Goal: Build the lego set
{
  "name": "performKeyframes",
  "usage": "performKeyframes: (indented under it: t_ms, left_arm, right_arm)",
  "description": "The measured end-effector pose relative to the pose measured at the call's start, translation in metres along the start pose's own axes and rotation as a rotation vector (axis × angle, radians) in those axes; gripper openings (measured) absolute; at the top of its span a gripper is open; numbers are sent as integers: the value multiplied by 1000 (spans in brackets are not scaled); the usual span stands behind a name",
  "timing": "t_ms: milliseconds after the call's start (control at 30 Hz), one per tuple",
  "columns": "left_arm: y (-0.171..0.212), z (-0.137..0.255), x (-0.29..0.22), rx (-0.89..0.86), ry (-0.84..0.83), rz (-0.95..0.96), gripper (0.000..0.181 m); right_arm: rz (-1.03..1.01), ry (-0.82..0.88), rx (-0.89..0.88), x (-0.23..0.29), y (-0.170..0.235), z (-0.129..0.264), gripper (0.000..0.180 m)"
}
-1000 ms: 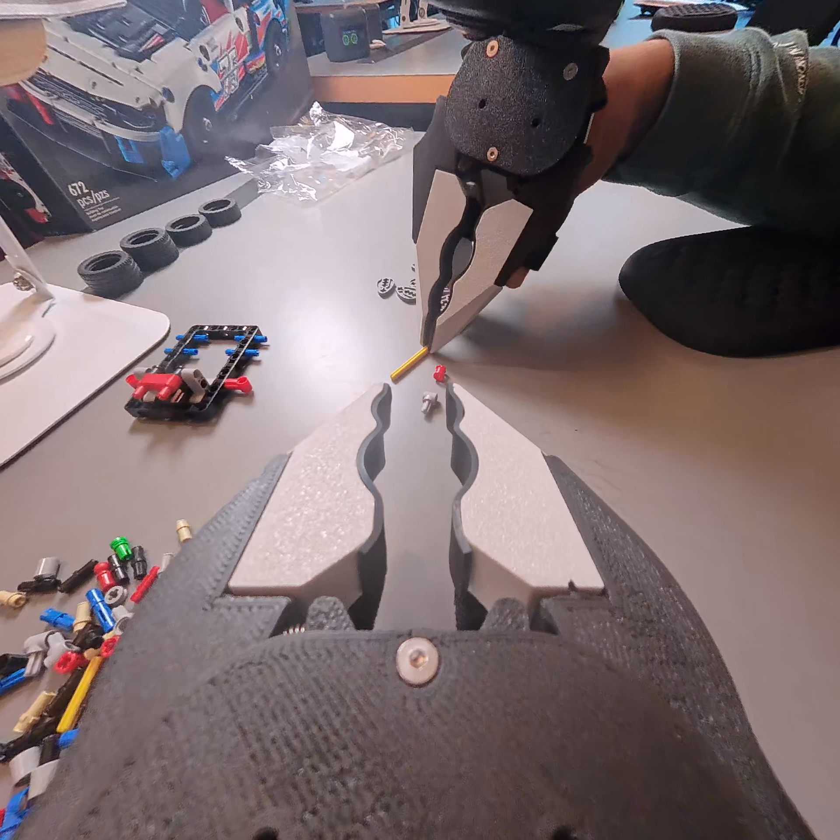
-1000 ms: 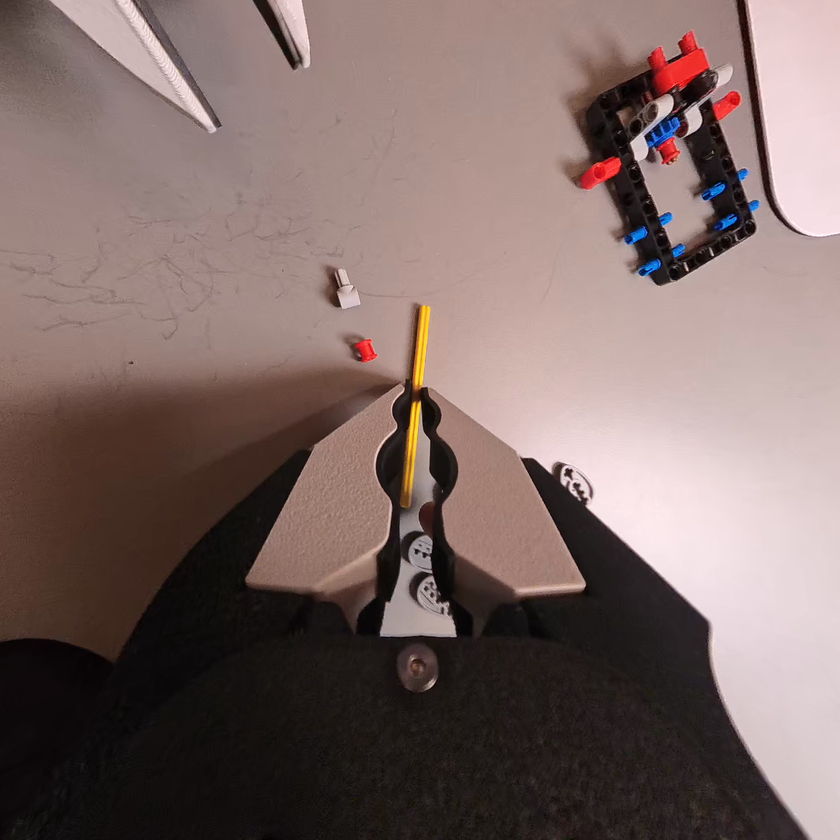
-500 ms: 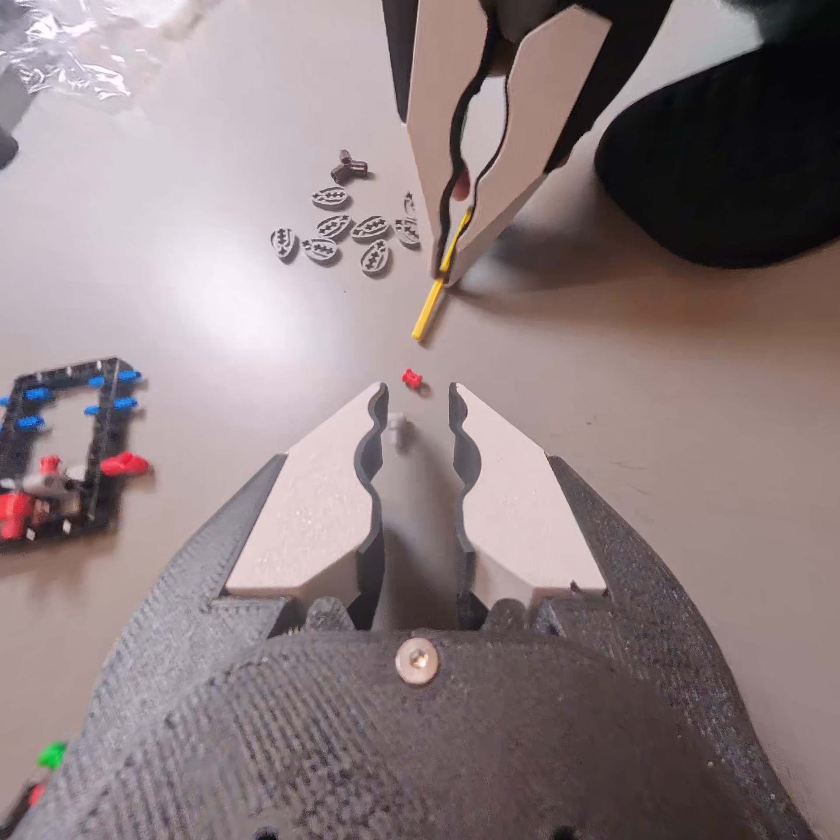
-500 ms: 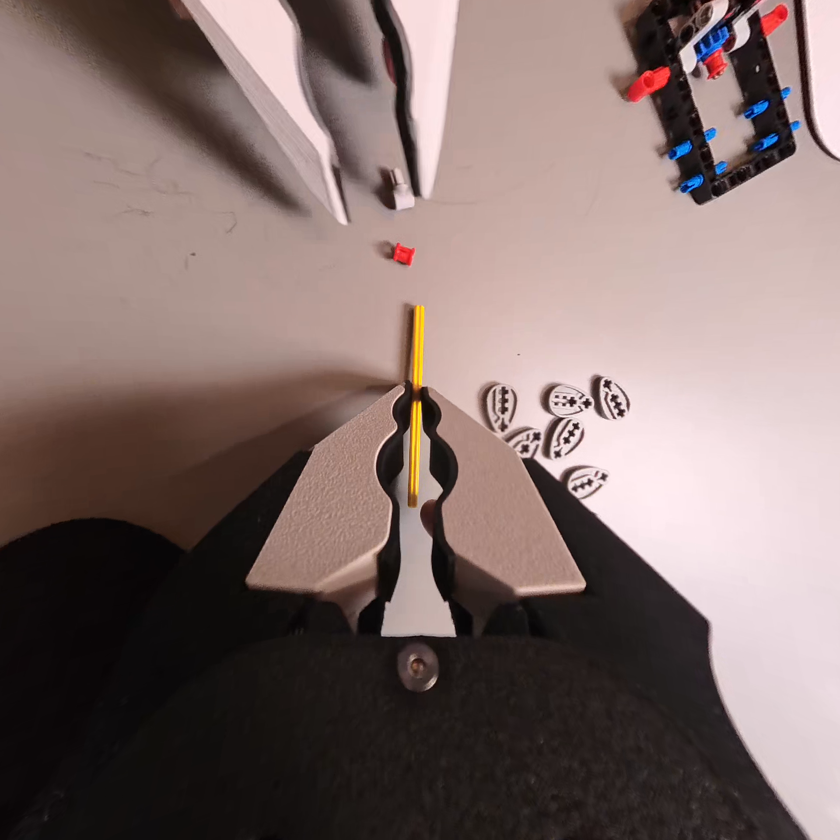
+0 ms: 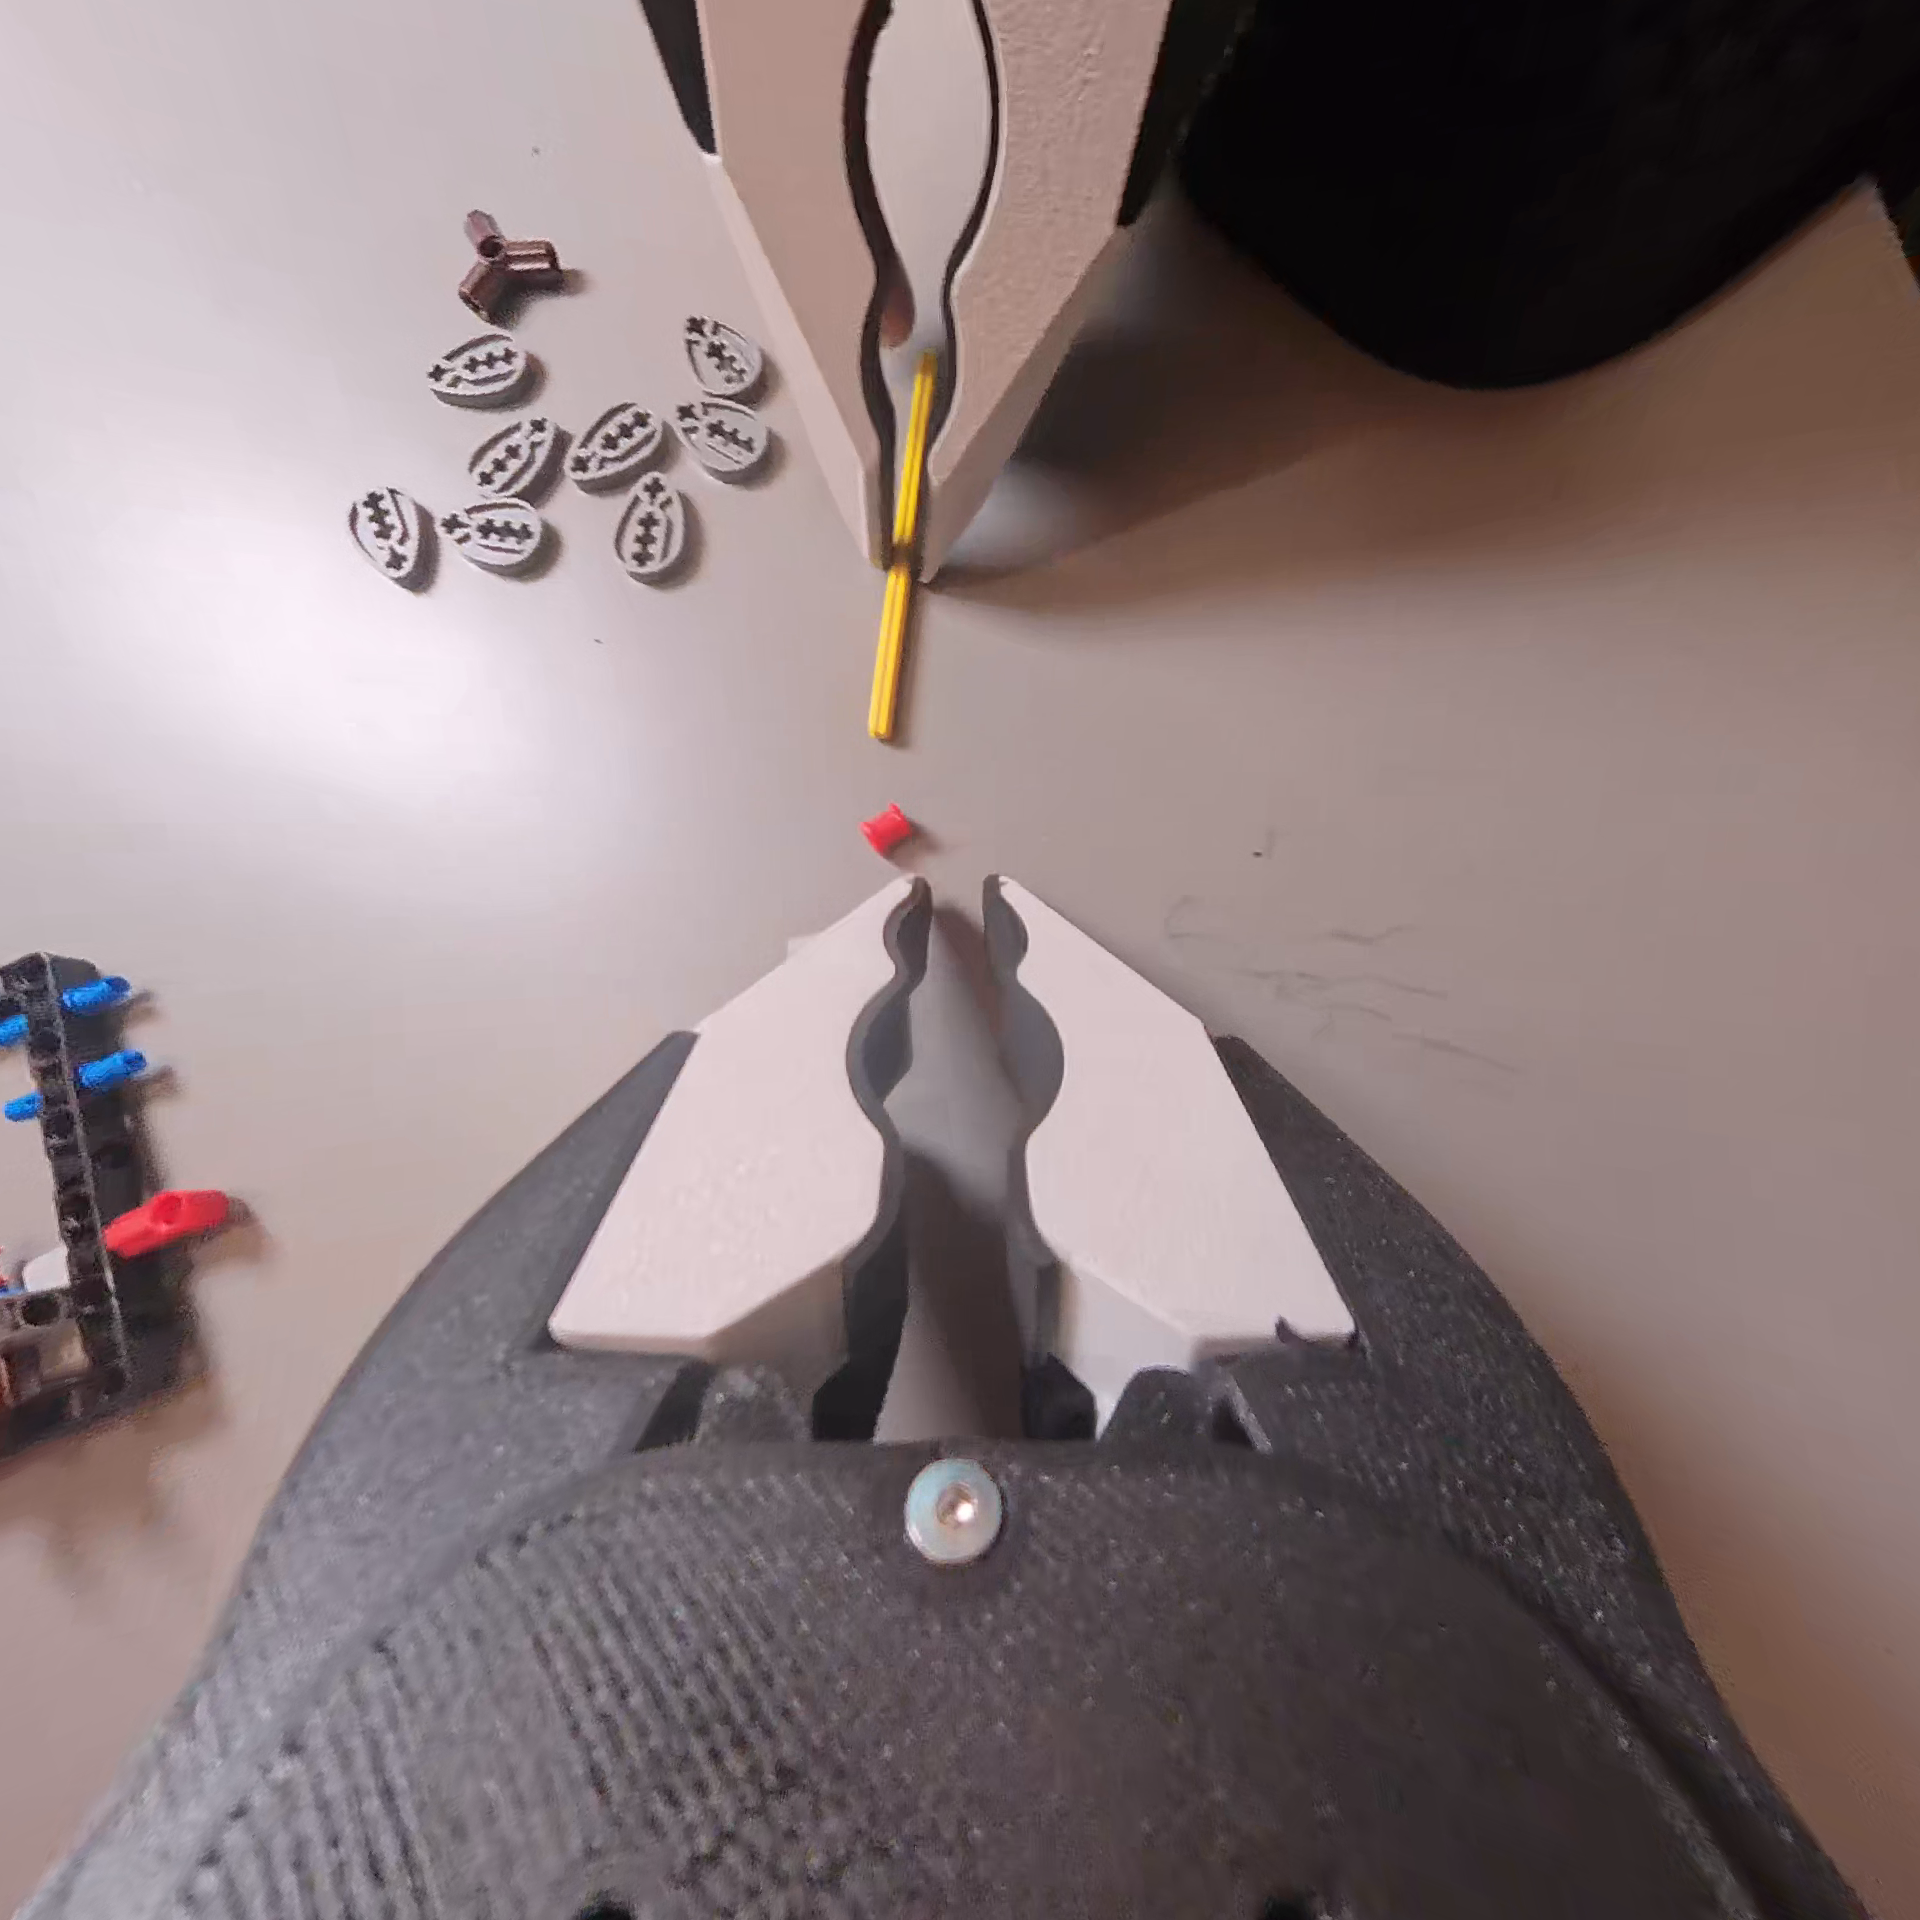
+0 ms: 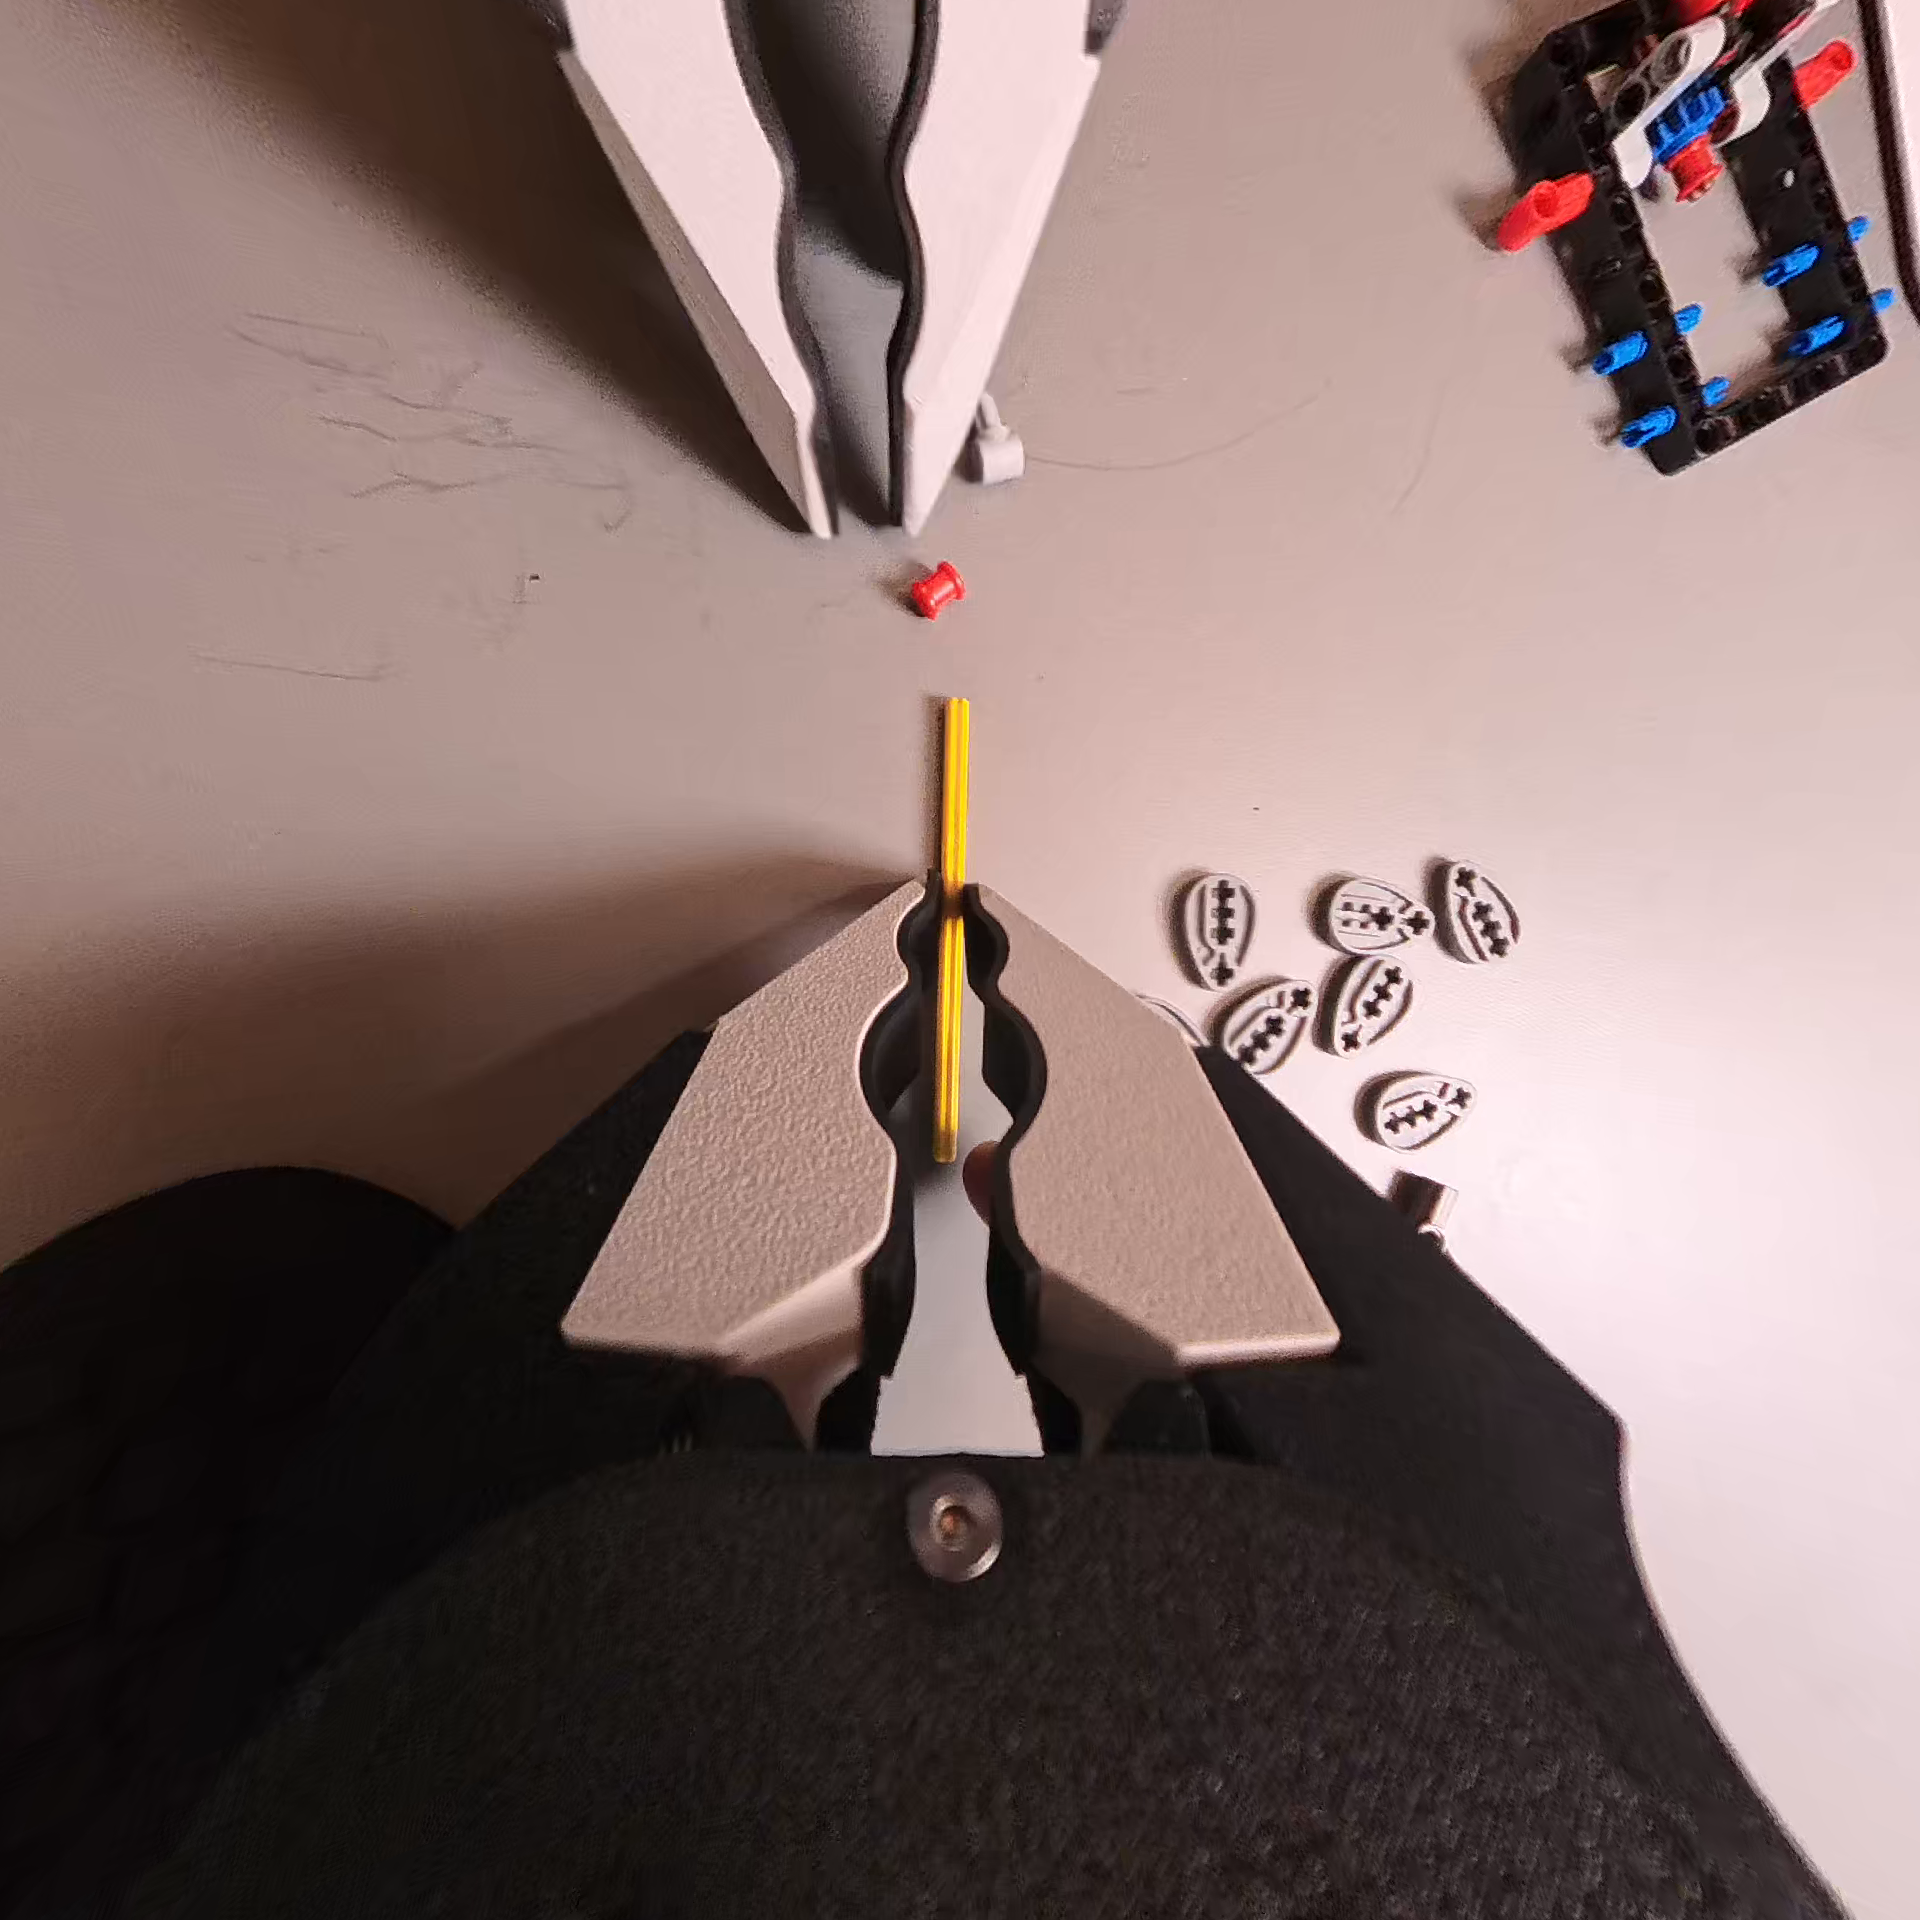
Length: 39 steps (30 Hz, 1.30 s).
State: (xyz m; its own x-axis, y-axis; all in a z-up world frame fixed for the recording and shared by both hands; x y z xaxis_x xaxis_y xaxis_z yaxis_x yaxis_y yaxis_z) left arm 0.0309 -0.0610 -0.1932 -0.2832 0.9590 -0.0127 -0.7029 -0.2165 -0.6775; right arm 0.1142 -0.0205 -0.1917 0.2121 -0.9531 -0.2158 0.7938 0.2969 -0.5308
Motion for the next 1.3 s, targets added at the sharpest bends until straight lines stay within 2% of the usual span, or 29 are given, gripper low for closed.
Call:
performKeyframes:
  t_ms: [233,333,500,633,1000,1167,1300]
  left_arm:
    - [2,5,6,-49,-85,25,24]
    - [-5,-1,9,-70,-36,-13,26]
    - [-6,-8,6,-29,83,-37,18]
    - [-4,-6,1,-32,78,-25,8]
    - [3,3,-21,-68,71,17,7]
    - [-5,14,-23,-182,48,63,0]
    - [4,19,-21,-177,-10,86,3]
  right_arm:
    - [19,-25,-16,6,-5,-1,1]
    - [25,-23,-14,7,-4,-1,1]
    - [10,-21,-21,7,-2,1,1]
    - [7,-23,-32,8,-2,1,1]
    - [36,-47,-57,17,-11,-3,1]
    - [13,-31,-109,13,-17,0,15]
    - [2,-63,-188,16,-28,6,16]
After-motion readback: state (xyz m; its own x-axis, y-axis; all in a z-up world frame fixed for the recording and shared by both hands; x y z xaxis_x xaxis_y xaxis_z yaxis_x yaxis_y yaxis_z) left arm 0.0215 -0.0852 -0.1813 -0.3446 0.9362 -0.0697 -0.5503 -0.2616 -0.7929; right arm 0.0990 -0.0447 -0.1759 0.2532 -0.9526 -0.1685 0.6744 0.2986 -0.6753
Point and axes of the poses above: each gripper's, where its closed fingertips meet, z back along the fingers, y out of its underside, x = y × z across the jaws, the point moved 3 cm from there along z, back along the fingers, and after that the axes turned 5 degrees about y, right-handed, at the moved point
